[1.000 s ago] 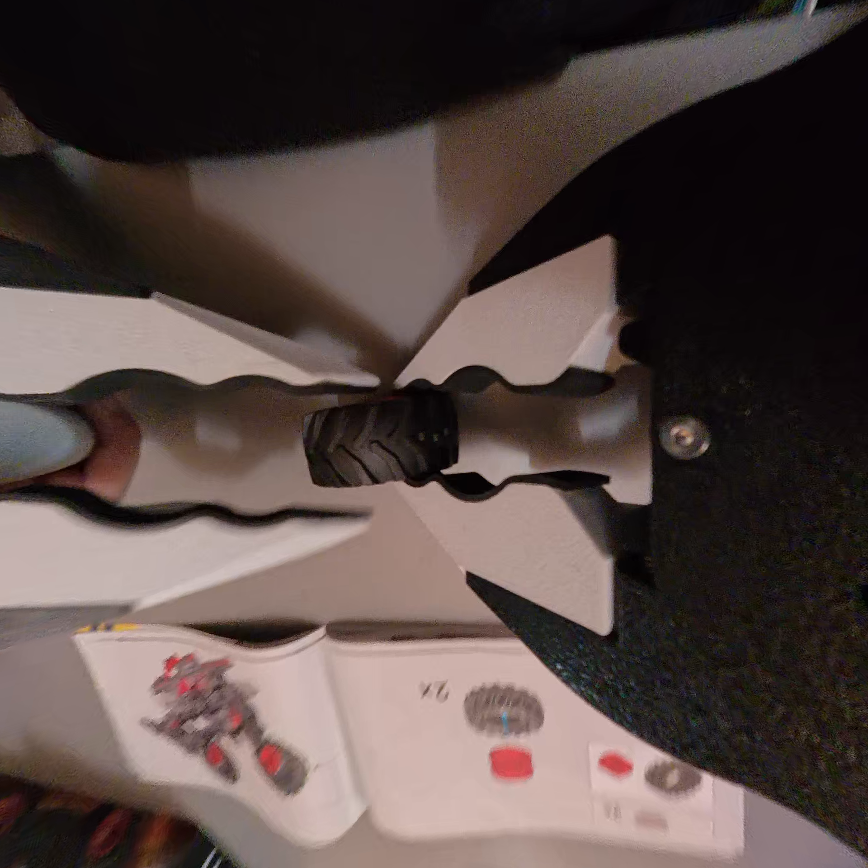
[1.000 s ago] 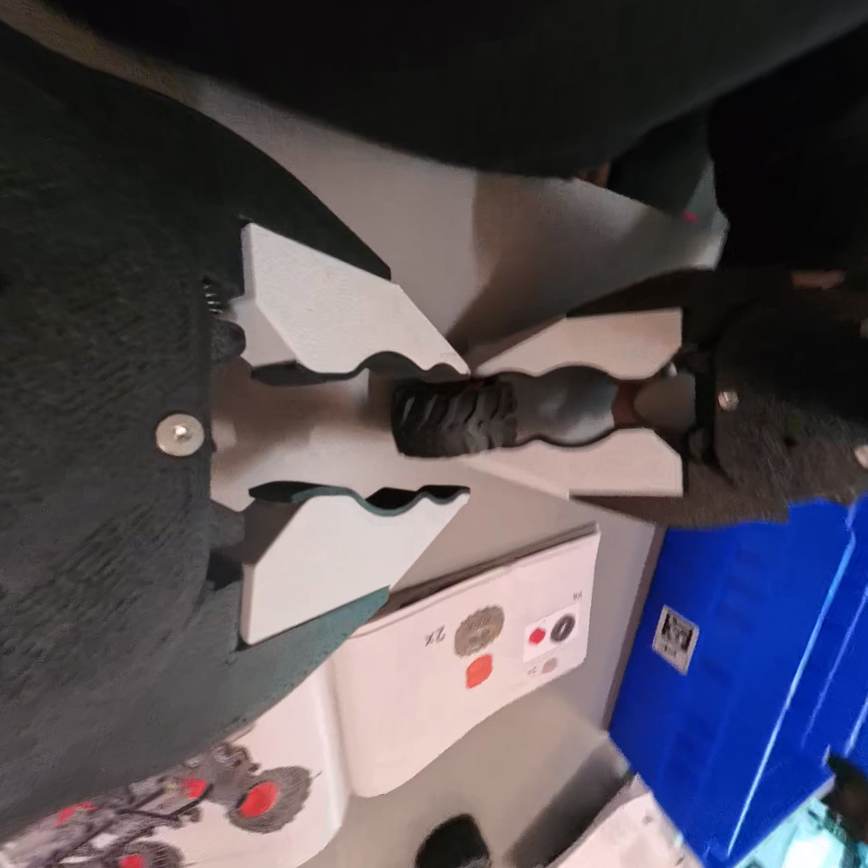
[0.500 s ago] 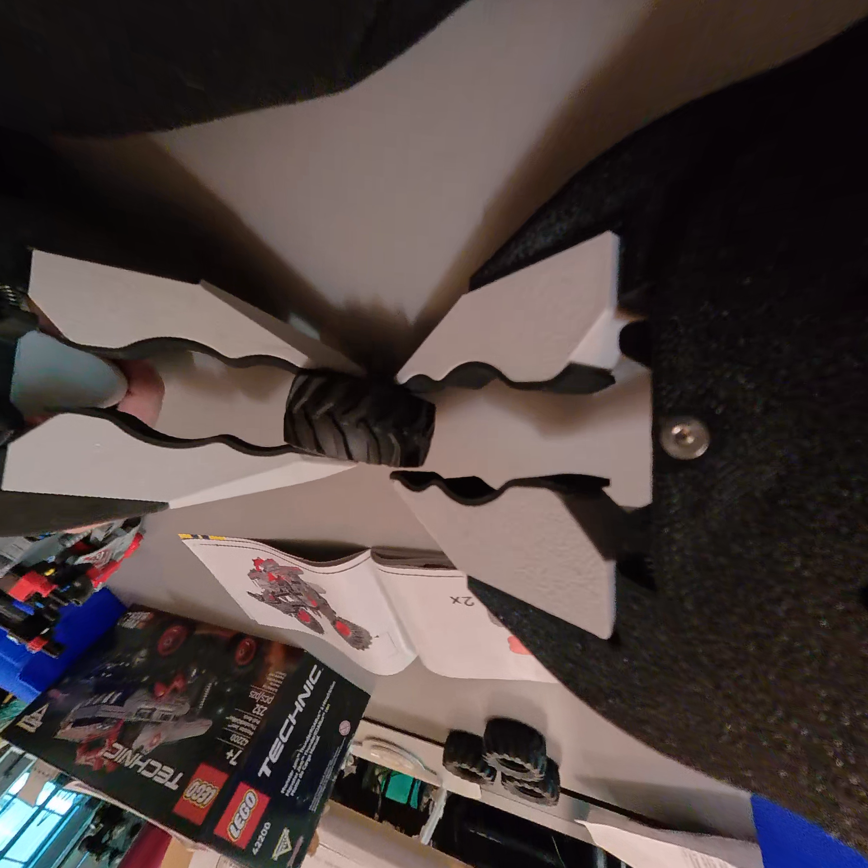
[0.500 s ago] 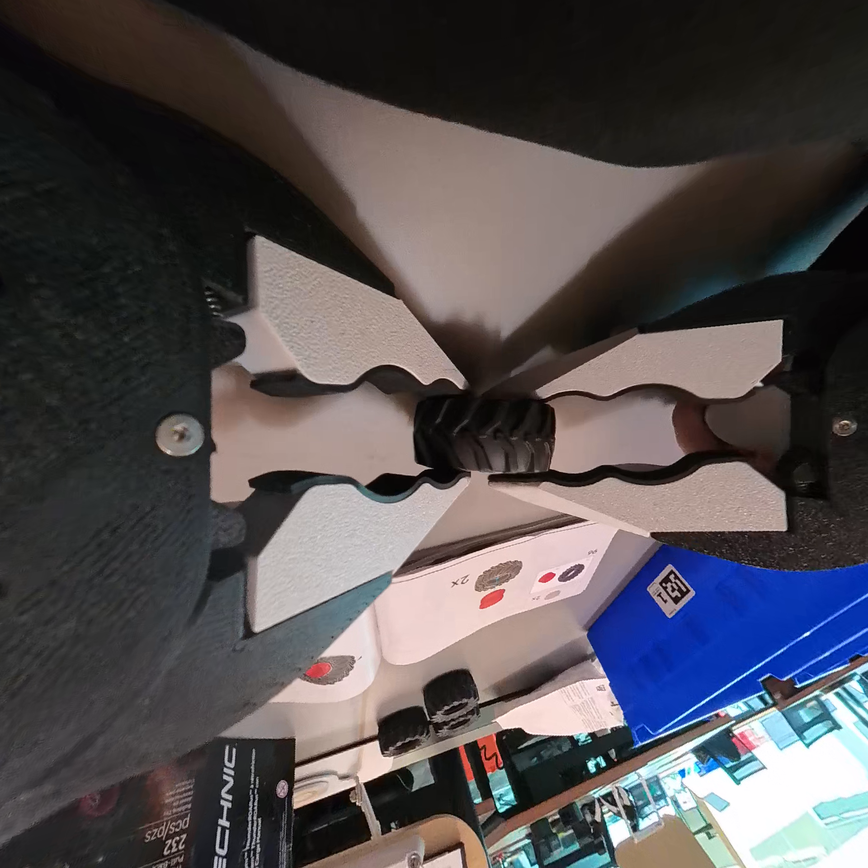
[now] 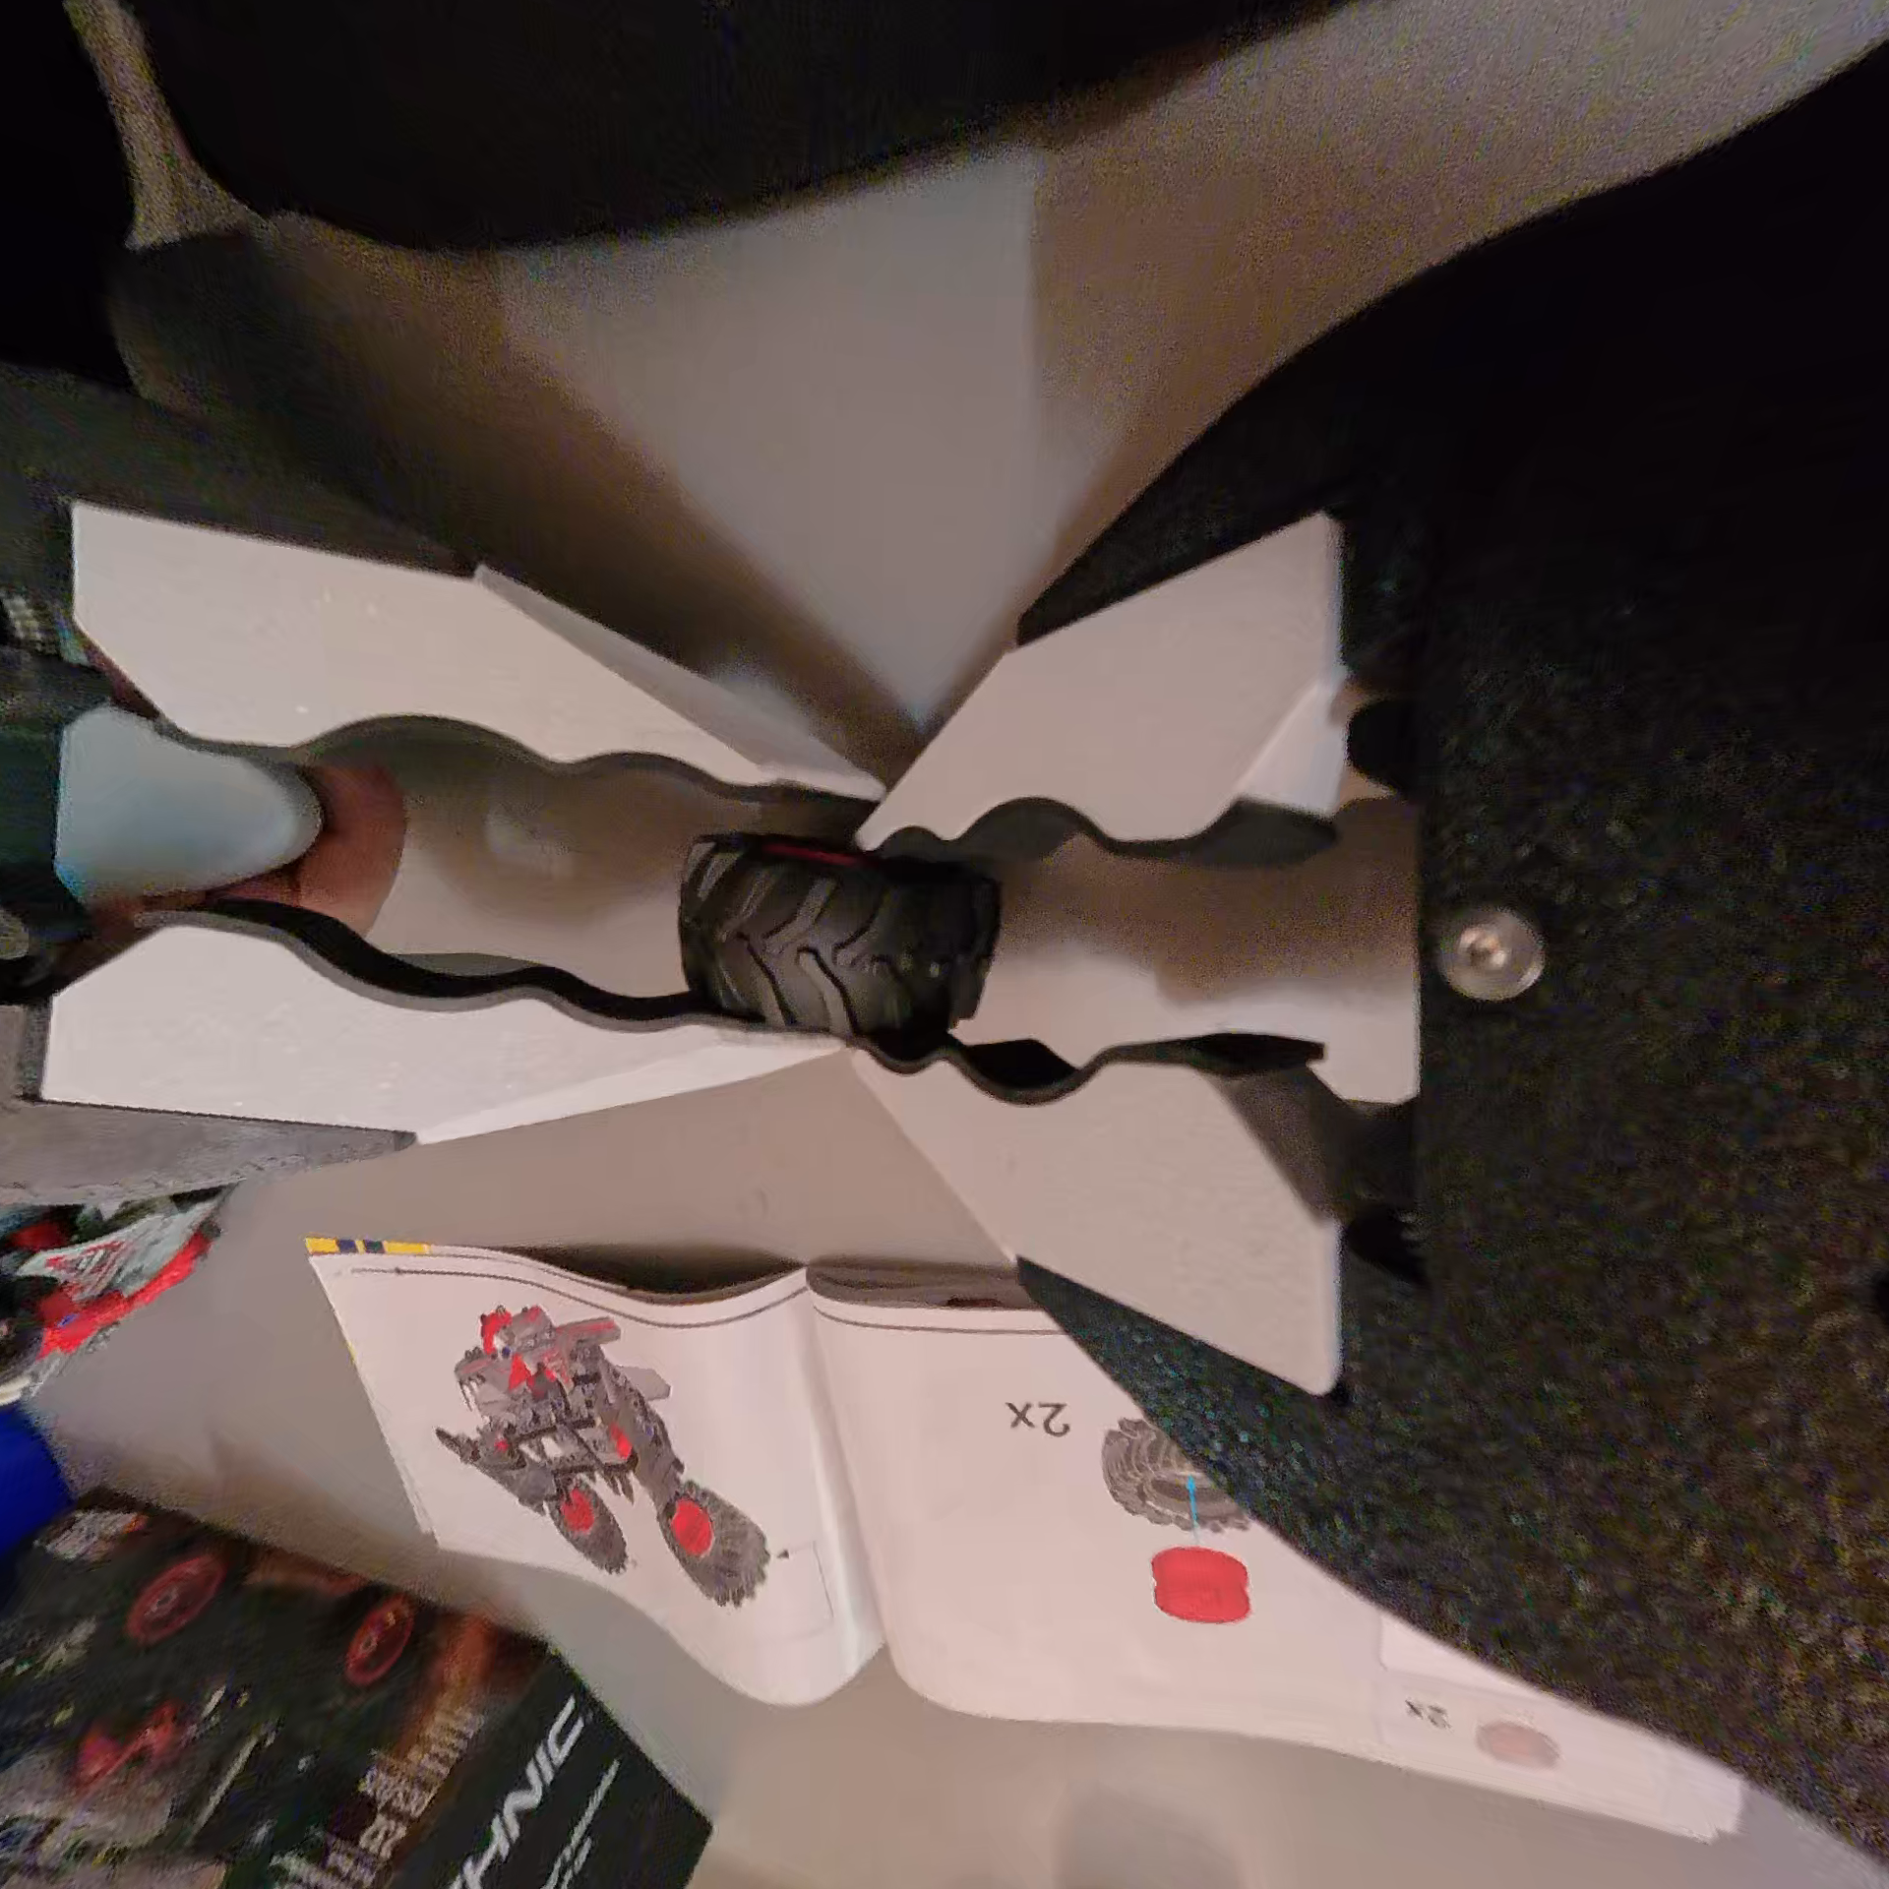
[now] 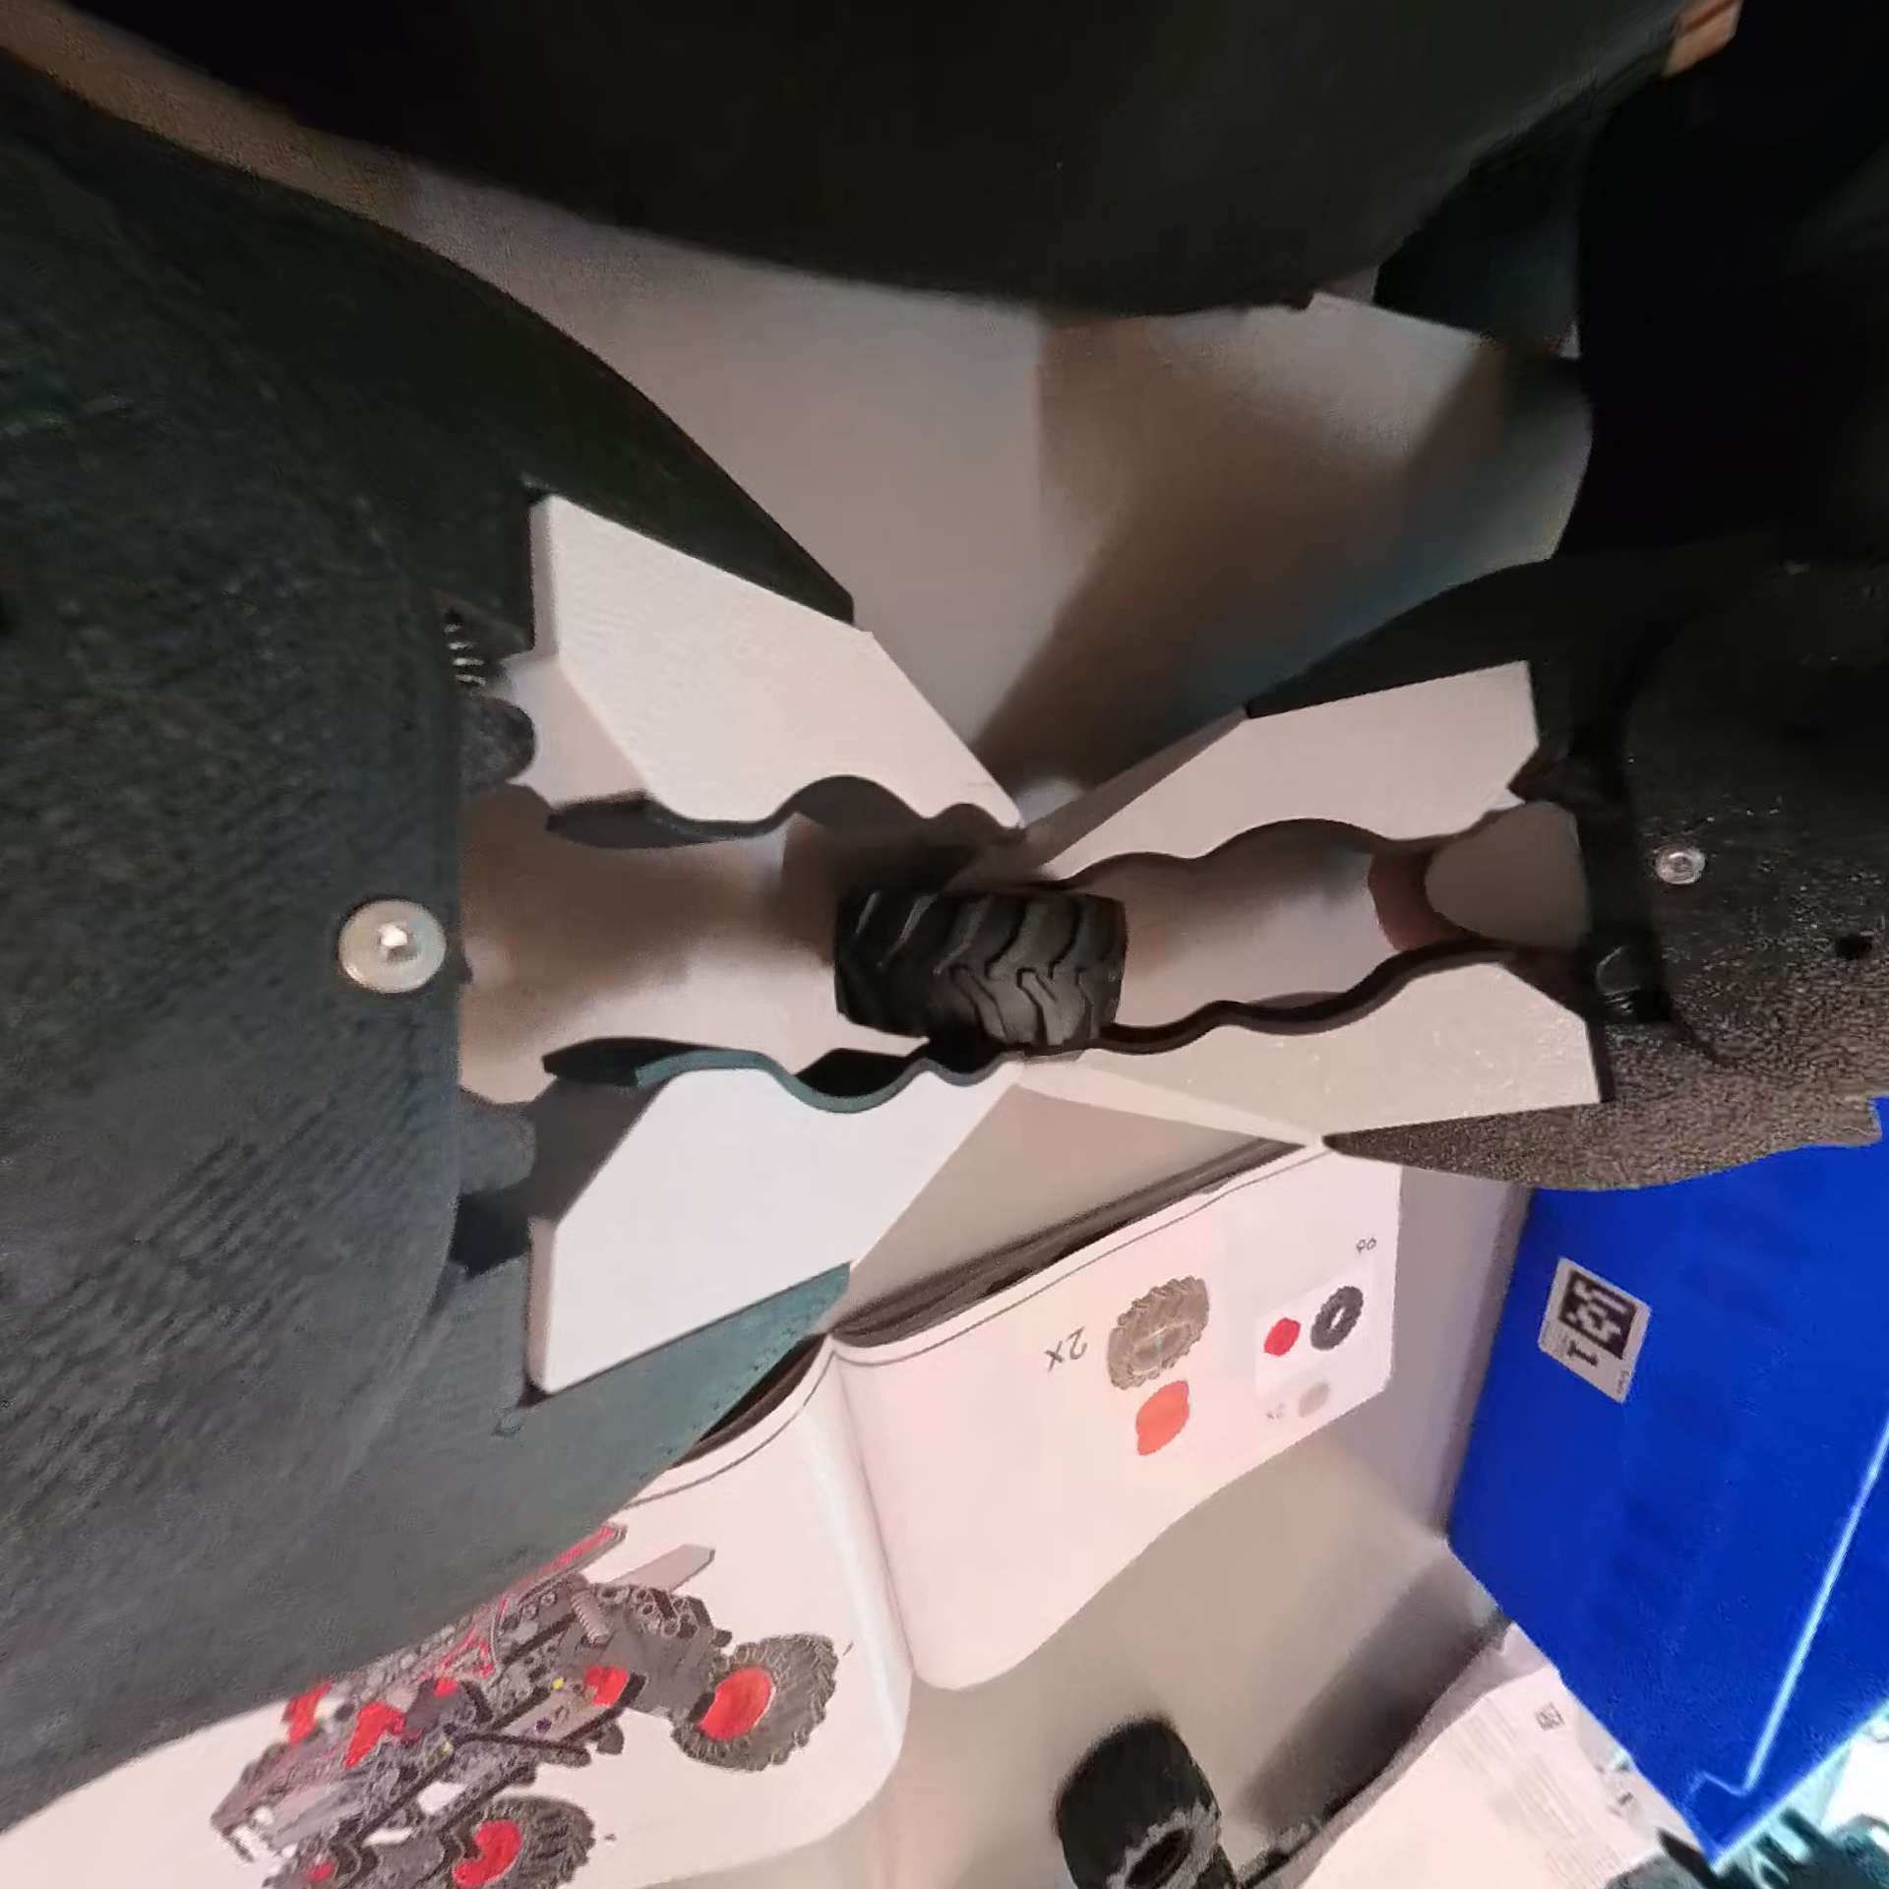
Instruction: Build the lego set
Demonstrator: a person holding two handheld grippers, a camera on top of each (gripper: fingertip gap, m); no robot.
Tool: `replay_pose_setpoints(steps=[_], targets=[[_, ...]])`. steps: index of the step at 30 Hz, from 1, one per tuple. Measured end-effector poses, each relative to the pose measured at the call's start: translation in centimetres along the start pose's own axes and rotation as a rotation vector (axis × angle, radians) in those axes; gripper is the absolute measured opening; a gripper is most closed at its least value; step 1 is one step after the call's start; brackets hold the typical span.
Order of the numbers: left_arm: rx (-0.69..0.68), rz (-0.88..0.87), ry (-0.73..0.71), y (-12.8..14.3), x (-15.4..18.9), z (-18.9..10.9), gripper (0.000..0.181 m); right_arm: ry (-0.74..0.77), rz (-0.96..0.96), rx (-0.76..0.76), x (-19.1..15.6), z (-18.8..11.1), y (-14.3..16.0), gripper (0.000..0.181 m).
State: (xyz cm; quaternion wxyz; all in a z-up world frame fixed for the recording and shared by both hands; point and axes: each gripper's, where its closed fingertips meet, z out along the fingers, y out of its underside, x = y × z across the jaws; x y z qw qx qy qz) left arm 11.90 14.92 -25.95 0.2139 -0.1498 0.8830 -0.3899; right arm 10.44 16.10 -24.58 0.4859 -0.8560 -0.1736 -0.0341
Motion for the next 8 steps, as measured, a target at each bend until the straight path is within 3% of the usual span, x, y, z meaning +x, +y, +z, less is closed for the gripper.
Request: replay_pose_setpoints(steps=[1,8], targets=[[0.012,-0.017,0.018,0.0,-0.1,0.0,0.029,-0.023,0.036,0.005,0.1,-0.1,0.1,0.032],[0.059,-0.249,0.132,-0.1,-0.9,0.3,0.029,-0.126,0.443,0.054,1.3,-0.4,0.5,0.027]])
